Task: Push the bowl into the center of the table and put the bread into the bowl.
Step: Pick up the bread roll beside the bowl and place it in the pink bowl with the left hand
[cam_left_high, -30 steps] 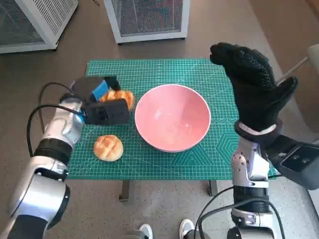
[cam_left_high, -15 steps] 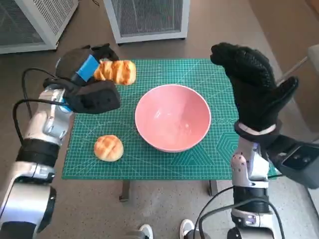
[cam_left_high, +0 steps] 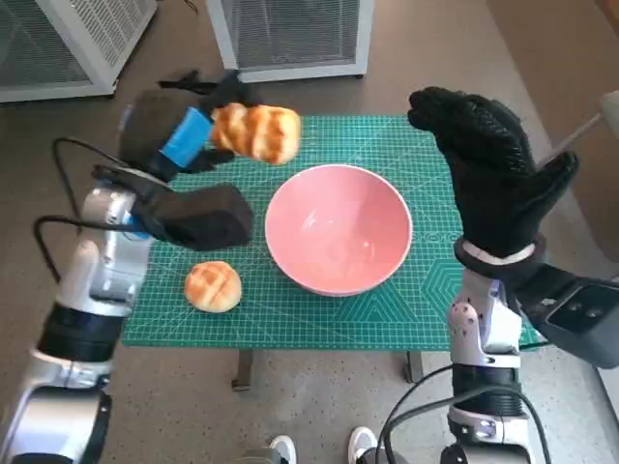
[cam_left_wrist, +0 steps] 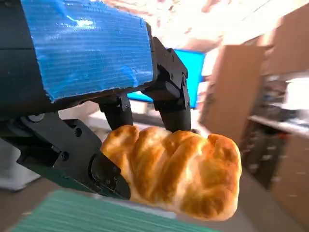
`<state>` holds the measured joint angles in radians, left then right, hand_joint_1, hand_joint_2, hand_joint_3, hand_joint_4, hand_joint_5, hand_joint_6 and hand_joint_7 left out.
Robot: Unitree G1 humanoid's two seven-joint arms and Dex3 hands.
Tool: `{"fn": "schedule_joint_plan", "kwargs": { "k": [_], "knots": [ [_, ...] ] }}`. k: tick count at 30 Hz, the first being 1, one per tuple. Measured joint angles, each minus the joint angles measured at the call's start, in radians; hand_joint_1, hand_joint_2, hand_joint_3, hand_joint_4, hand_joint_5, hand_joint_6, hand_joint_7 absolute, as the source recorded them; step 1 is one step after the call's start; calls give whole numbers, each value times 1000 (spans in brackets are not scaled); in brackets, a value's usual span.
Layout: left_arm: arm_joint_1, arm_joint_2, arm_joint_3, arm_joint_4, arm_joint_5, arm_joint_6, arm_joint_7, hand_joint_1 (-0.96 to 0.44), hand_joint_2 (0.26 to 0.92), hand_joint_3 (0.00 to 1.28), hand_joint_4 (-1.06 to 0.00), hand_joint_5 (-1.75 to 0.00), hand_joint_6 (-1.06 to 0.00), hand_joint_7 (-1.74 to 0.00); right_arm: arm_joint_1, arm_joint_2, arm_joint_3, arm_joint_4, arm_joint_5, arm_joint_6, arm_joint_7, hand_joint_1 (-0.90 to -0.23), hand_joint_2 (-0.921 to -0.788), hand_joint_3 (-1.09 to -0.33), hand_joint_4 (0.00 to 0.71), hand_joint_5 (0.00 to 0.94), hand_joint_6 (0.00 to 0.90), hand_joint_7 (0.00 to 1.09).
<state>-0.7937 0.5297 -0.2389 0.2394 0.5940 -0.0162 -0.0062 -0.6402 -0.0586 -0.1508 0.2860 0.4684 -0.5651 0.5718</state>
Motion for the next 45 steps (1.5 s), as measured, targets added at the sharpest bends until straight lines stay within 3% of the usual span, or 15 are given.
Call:
{"fn": "schedule_joint_plan", "kwargs": {
  "k": [15, 26, 28, 29, 31, 32, 34, 37, 45],
  "knots": [
    [9, -59, -124, 28, 73, -154, -43, 0, 920, 38, -764, -1091, -621, -1161, 13, -4, -3, -12, 4, 16, 4, -504, -921, -338, 294, 4, 159, 504],
    [9, -123, -199, 174, 99, -224, -53, 1, 921, 91, -686, -1171, -575, -1212, 28, -4, -3, -30, 0, 20, 4, -502, -921, -332, 292, 2, 149, 489],
    [10, -128, -202, 186, 100, -224, -63, 1, 921, 161, -592, -1243, -509, -1304, 31, -5, -3, -31, 0, 20, 4, -503, -921, -334, 289, 1, 144, 486],
    [10, -129, -202, 189, 100, -223, -70, 0, 905, 179, -510, -1131, -454, -1211, 32, -5, -3, -31, 0, 20, 4, -504, -921, -335, 287, 0, 142, 485],
    [12, -131, -202, 189, 100, -209, -91, -25, 889, 131, -419, -564, -401, -721, 33, -6, -3, -32, 0, 20, 4, -506, -921, -335, 283, 0, 142, 483],
    [13, -131, -202, 185, 100, -196, -105, -58, 887, 96, -377, -366, -377, -535, 33, -6, -3, -32, 0, 20, 4, -505, -921, -334, 281, 0, 141, 482],
    [19, -131, -202, 176, 104, -169, -134, -121, 879, 61, -318, -188, -339, -359, 33, -7, -4, -33, 0, 20, 4, -501, -921, -334, 278, 0, 139, 479],
    [31, -128, -204, 158, 117, -126, -179, -218, 867, 31, -245, -62, -299, -218, 33, -9, -5, -33, 1, 20, 4, -498, -921, -335, 274, 0, 137, 475],
    [75, -100, -187, 36, 108, -45, -308, -412, 868, 13, -44, -3, -192, -85, 33, -10, -5, -32, 0, 19, 4, -499, -921, -338, 269, 0, 136, 468]
  ]
}}
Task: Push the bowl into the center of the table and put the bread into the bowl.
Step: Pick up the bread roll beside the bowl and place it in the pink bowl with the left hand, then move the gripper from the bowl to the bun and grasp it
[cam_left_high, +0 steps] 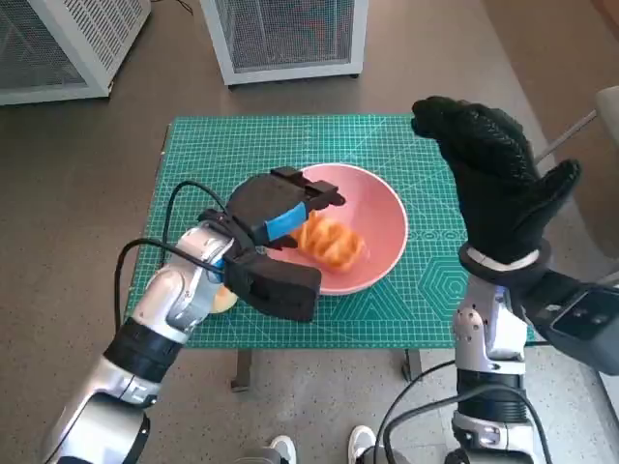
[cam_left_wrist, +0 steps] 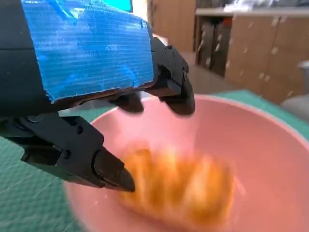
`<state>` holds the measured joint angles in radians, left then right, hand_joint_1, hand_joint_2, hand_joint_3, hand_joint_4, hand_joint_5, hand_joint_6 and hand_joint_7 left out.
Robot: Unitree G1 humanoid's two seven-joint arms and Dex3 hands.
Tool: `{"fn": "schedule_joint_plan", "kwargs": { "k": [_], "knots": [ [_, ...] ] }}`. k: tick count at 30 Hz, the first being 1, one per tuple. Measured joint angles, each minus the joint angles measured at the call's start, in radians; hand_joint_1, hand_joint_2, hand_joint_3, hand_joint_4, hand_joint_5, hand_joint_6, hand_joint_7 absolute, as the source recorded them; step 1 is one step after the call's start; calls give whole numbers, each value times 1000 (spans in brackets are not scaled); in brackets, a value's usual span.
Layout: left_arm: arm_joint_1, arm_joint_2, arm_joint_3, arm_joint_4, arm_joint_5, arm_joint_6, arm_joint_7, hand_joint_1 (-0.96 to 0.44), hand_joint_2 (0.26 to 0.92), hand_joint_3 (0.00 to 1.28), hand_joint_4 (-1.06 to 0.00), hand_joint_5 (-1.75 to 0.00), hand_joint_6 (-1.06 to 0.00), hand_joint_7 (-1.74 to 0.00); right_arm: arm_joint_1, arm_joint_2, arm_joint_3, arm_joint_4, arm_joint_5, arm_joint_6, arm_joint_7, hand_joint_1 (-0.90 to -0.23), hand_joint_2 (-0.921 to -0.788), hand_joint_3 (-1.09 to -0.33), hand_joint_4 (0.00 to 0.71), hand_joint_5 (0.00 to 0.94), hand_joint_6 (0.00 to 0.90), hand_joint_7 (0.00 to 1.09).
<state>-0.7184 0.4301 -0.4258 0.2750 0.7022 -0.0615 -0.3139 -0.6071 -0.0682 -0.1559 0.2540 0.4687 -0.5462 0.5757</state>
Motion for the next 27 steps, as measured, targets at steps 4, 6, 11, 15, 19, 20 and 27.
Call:
{"fn": "schedule_joint_plan", "kwargs": {
  "k": [4, 6, 11, 15, 19, 20, 27],
  "knots": [
    [23, 13, 31, -71, -37, 11, -50, -482, 880, 15, -9, 0, -152, -56, 0, 1, 1, 0, -1, -1, 0, -494, -921, -341, 267, 0, 138, 469],
    [35, 21, 49, -105, -55, 17, -71, -499, 876, 11, -4, 1, -152, -53, 0, 2, 2, 1, -2, -1, 0, -494, -921, -341, 267, 0, 140, 470],
    [82, 44, 126, -228, -127, 55, -125, -523, 872, 6, 0, 1, -152, -49, 0, 2, 2, 3, -2, -2, 0, -492, -921, -342, 267, 0, 147, 472],
    [112, 69, 189, -326, -164, 84, -147, -531, 872, 5, 1, 1, -162, -50, 0, 2, 3, 4, -2, -2, 0, -490, -921, -345, 265, 0, 151, 475],
    [153, 98, 259, -448, -198, 138, -183, -511, 871, 4, 1, 1, -174, -55, 0, 4, 4, 5, -2, -1, -1, -493, -921, -346, 267, 2, 154, 478],
    [167, 107, 282, -488, -209, 156, -195, -504, 870, 3, 1, 1, -176, -56, 0, 3, 3, 5, -1, 0, -1, -493, -921, -346, 268, 2, 154, 478],
    [240, 179, 413, -668, -270, 261, -261, -327, 794, 4, -5, -2, -189, -64, 0, 1, 2, 3, 0, 6, -1, -494, -921, -346, 271, 3, 154, 479]
  ]
}}
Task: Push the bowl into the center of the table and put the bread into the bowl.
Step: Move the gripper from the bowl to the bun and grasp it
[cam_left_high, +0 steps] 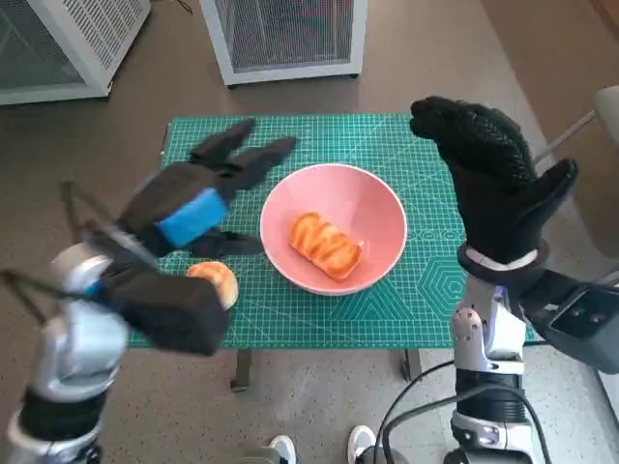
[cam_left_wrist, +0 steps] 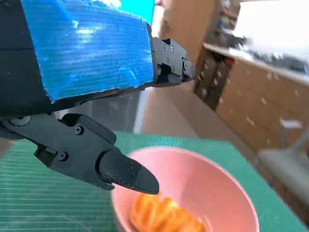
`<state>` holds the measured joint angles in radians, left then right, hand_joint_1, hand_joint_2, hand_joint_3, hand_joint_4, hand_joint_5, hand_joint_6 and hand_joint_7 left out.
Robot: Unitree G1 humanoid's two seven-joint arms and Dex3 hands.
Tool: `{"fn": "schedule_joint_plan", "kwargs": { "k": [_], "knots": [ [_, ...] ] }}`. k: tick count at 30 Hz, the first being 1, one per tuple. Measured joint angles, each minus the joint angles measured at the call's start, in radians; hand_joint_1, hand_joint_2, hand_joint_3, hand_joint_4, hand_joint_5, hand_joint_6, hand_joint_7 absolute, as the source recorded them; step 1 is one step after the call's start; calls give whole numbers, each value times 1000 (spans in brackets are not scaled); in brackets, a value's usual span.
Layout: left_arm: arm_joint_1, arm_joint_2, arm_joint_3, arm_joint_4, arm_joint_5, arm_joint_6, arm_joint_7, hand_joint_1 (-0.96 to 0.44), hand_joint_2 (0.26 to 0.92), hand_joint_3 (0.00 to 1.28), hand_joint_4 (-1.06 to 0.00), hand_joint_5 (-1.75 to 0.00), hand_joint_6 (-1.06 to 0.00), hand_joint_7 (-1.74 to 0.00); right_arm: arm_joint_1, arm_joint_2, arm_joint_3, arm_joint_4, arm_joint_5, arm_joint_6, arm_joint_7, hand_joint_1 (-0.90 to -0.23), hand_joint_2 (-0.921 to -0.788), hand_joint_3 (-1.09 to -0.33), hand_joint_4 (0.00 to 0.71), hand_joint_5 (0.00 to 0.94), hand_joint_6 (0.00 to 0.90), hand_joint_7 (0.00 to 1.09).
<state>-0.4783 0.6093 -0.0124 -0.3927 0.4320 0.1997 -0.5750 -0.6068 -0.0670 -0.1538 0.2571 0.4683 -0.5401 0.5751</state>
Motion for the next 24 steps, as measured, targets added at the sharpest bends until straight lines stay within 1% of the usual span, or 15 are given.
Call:
{"fn": "schedule_joint_plan", "kwargs": {
  "k": [1, 2, 5, 10, 13, 20, 24],
  "knots": [
    [11, 11, 15, -15, -5, 11, -7, -259, 765, 5, -11, -5, -193, -65, 0, 0, 0, -1, 0, 2, 0, -494, -921, -346, 271, 3, 153, 479],
    [23, 22, 27, -25, -8, 19, -14, -234, 755, 6, -13, -5, -195, -65, 0, 0, 0, -2, 0, 3, 0, -494, -921, -345, 271, 3, 153, 479],
    [68, 63, 60, -44, -18, 45, -47, -84, 709, 3, -9, -3, -202, -61, 0, 0, 0, -2, 0, 5, 0, -495, -921, -343, 273, 4, 151, 477],
    [133, 121, 84, -51, -40, 97, -110, 47, 694, 2, -1, 0, -200, -47, 0, -1, -4, -2, 1, 5, 1, -495, -921, -340, 275, 5, 150, 474],
    [157, 143, 90, -53, -54, 125, -140, 99, 693, 2, 0, 1, -195, -37, 0, -2, -5, 0, 2, 5, 2, -490, -921, -340, 276, 4, 150, 472],
    [179, 163, 88, -58, -86, 160, -176, 157, 697, 4, 1, 1, -190, -21, 0, -2, -8, 9, 4, 5, 5, -484, -921, -343, 276, 3, 152, 467],
    [187, 164, 78, -58, -93, 165, -177, 125, 698, 4, -7, -3, -187, -15, 0, -3, -9, 10, 4, 6, 6, -484, -921, -344, 275, 2, 153, 466]
  ]
}}
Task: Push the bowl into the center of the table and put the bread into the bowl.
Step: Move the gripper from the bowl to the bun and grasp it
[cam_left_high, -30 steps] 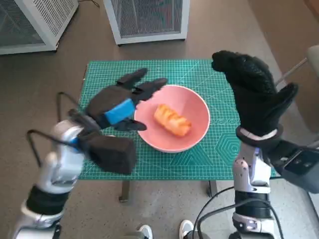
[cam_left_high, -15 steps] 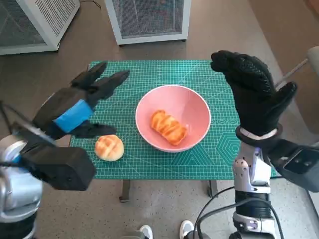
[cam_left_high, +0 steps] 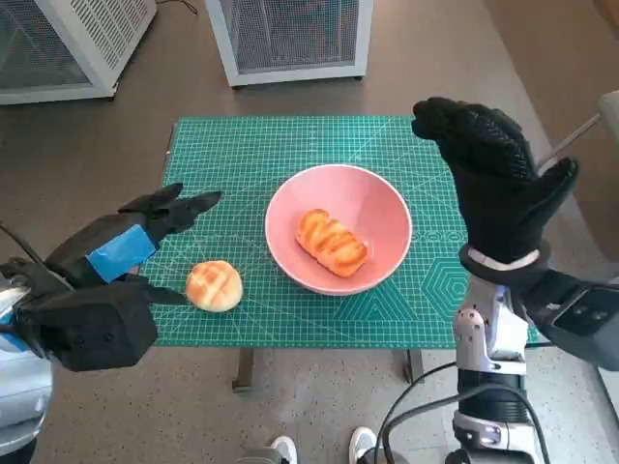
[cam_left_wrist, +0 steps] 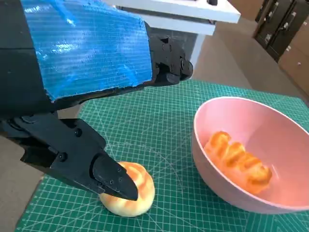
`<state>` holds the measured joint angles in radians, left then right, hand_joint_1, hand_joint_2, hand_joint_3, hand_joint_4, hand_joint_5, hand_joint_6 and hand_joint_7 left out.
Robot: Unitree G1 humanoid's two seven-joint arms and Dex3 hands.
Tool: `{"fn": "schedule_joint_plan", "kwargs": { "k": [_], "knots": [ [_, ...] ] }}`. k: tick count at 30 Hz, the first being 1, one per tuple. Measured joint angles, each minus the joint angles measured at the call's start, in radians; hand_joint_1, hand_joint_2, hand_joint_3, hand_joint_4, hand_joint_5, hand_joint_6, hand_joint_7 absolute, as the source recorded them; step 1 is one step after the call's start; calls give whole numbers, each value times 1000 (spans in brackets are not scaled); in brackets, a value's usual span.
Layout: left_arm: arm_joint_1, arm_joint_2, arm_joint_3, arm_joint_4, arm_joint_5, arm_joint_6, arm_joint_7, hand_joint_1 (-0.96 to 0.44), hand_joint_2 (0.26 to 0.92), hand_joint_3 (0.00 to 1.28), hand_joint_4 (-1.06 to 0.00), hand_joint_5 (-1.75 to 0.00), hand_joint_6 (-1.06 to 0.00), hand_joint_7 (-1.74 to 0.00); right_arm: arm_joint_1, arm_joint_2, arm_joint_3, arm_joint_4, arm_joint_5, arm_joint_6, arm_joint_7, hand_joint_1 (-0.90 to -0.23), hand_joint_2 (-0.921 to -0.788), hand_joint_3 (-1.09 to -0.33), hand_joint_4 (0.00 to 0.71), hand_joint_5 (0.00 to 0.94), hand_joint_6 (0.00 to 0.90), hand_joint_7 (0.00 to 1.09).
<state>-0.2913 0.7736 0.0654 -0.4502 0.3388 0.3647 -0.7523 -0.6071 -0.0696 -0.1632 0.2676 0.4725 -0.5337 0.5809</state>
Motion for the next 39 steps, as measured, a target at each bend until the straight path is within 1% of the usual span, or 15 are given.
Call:
{"fn": "schedule_joint_plan", "kwargs": {
  "k": [7, 17, 24, 31, 37, 39],
  "knots": [
    [13, -3, -72, 19, 34, -1, 36, 89, 699, 3, -32, -8, -198, -12, 0, -3, 0, -1, 0, 5, 2, -486, -921, -345, 277, 3, 153, 467],
    [10, -31, -184, 130, 101, -7, 89, 39, 704, 4, -102, -16, -220, -12, 1, -9, -1, -6, 0, 5, 7, -490, -921, -364, 273, 1, 145, 463],
    [-11, -46, -258, 203, 143, -6, 93, 40, 709, 6, -118, -9, -240, -15, 4, -13, -2, -14, 0, 12, 8, -495, -921, -364, 276, 2, 146, 459],
    [-47, -58, -317, 271, 196, 23, 88, 34, 712, 6, -128, -7, -249, -12, 7, -18, -4, -22, 0, 18, 8, -491, -921, -366, 275, 1, 147, 456],
    [-68, -64, -351, 304, 233, 54, 75, 27, 718, 9, -165, -17, -262, -14, 7, -18, -5, -24, 0, 20, 8, -491, -921, -366, 275, 1, 148, 454],
    [-73, -66, -362, 314, 246, 67, 66, 25, 724, 12, -187, -22, -282, -21, 7, -18, -5, -24, 0, 20, 8, -492, -921, -366, 276, 1, 149, 453]
  ]
}}
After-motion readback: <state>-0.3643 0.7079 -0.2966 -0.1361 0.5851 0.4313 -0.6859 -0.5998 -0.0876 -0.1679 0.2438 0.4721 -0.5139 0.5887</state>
